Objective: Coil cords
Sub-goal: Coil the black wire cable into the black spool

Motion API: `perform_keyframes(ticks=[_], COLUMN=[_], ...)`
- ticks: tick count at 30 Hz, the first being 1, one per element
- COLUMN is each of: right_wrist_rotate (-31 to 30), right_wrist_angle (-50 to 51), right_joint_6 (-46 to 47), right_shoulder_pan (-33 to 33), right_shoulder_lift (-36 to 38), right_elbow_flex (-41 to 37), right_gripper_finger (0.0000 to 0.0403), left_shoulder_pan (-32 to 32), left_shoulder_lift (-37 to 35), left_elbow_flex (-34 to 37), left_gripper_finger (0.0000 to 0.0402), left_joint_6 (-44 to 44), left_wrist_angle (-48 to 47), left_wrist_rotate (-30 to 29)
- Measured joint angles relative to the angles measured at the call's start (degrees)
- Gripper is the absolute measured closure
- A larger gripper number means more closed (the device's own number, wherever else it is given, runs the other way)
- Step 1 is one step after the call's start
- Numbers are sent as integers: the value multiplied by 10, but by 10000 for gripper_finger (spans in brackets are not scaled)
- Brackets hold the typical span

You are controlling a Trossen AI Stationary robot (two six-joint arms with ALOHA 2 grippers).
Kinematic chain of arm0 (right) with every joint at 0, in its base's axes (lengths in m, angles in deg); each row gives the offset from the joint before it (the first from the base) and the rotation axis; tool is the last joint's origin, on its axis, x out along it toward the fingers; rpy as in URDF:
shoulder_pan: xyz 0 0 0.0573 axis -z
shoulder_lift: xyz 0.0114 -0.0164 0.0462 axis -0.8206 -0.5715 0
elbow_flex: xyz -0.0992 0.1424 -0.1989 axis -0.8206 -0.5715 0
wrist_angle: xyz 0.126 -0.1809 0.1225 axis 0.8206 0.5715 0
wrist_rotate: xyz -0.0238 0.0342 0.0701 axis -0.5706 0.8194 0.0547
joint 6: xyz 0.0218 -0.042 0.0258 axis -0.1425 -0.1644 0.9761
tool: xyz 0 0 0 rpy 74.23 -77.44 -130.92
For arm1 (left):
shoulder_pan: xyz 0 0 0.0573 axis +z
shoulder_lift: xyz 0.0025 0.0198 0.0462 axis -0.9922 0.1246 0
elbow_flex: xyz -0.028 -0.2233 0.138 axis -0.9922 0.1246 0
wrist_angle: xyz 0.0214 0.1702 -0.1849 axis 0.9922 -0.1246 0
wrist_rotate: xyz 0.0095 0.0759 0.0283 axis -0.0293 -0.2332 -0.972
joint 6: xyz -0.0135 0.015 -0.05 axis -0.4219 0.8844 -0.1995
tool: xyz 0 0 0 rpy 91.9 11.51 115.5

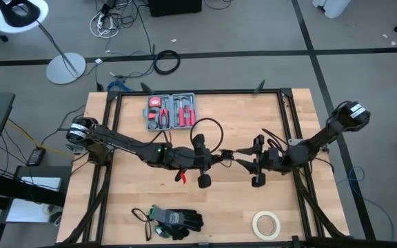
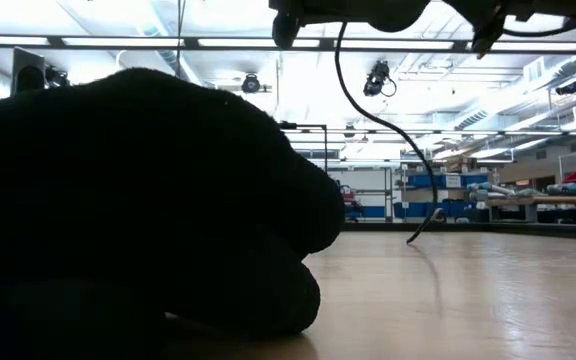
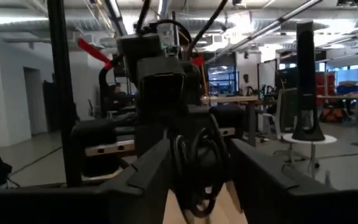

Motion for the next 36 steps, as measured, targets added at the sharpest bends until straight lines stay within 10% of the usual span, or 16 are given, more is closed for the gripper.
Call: perform_keyframes(ticks=[12,20,36], right_wrist_rotate=[-151,-39,73], right_wrist_angle=[165,303,289], right_joint_6=[3,213,261], right_shoulder_pan=[-64,-23,36], right_shoulder_lift=[89,58,-55], right_elbow_flex=[0,0,0], right_gripper_finger=[249,261,259], left_shoulder_pan=[0,0,11], left_shoulder_lift=[-1,-1,-1], left_elbow_flex=[-73,-129,-177], left_gripper_finger=[401,401,401], left_joint_6=[7,37,78], left_wrist_angle=[-148,-196,-201], left_wrist_rotate=[59,112,128])
